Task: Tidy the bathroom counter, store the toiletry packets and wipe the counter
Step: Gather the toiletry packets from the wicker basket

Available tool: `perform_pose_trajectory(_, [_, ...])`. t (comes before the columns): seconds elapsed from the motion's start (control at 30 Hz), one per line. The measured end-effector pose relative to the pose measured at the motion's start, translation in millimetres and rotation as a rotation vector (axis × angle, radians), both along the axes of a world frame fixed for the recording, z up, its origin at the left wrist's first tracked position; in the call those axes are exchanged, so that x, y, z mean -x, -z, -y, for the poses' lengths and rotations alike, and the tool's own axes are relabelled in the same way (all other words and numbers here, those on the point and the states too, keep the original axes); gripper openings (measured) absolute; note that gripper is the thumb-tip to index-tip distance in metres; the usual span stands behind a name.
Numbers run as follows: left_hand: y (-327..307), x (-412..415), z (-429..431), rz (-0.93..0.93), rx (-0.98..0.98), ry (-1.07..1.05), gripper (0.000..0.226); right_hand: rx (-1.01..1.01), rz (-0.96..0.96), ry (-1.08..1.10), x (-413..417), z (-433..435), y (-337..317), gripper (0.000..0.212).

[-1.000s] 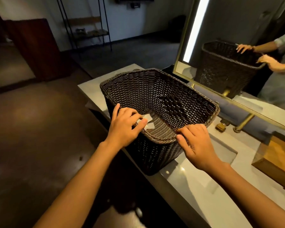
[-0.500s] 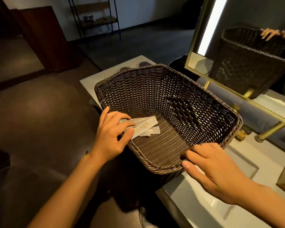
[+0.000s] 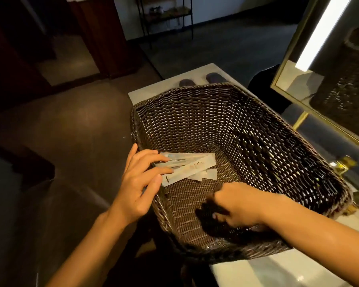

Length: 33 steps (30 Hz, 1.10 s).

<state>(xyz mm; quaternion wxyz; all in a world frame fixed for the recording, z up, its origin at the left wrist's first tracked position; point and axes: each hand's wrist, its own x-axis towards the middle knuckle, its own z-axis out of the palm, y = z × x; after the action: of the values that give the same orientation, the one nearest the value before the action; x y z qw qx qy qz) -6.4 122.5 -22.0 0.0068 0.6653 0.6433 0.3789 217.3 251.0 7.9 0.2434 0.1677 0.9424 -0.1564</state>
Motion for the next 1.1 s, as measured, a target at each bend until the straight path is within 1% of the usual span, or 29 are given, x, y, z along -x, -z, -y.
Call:
perform_pose_trajectory(0.1, [2, -1, 0, 0.028, -0.005, -0.005, 0.057, 0.067, 0.048, -0.009, 17, -4, 7, 0.031])
perform_pose_trajectory(0.17, [3, -2, -1, 0.046, -0.013, -0.015, 0.057, 0.039, 0.063, -0.051, 30, -8, 17, 0.034])
perform_pose_trajectory(0.23, [4, -3, -2, 0.055, -0.019, -0.023, 0.057, 0.011, 0.066, -0.064, 45, -18, 37, 0.044])
perform_pose_trajectory(0.3, [5, -3, -1, 0.057, -0.02, -0.024, 0.056, -0.004, 0.033, -0.047, 63, -30, 61, 0.058])
perform_pose_trajectory(0.37, [5, -2, -2, 0.059, -0.019, -0.028, 0.056, -0.041, -0.003, -0.047, 81, -41, 83, 0.068])
perform_pose_trajectory(0.47, [4, -2, -2, 0.046, -0.024, -0.033, 0.05, -0.095, -0.036, -0.047, 99, -57, 108, 0.079])
perform_pose_trajectory(0.5, [4, -2, -2, 0.04, -0.025, -0.036, 0.045, -0.122, -0.033, -0.058, 102, -61, 115, 0.082])
perform_pose_trajectory(0.57, [4, -2, -3, 0.044, -0.023, -0.043, 0.043, -0.167, -0.009, -0.088, 105, -68, 123, 0.085])
perform_pose_trajectory(0.7, [6, -4, -3, 0.06, -0.024, -0.057, 0.044, -0.19, 0.0, -0.098, 104, -70, 132, 0.078])
perform_pose_trajectory(0.87, [8, -5, -5, 0.056, -0.042, -0.074, 0.047, -0.253, -0.01, -0.095, 106, -65, 143, 0.065])
perform_pose_trajectory(1.0, [9, -6, -5, 0.056, -0.053, -0.097, 0.066, -0.27, -0.084, -0.113, 111, -63, 149, 0.054])
perform_pose_trajectory(1.1, [7, -6, -5, 0.061, -0.046, -0.088, 0.07, -0.282, -0.133, -0.117, 112, -62, 154, 0.052])
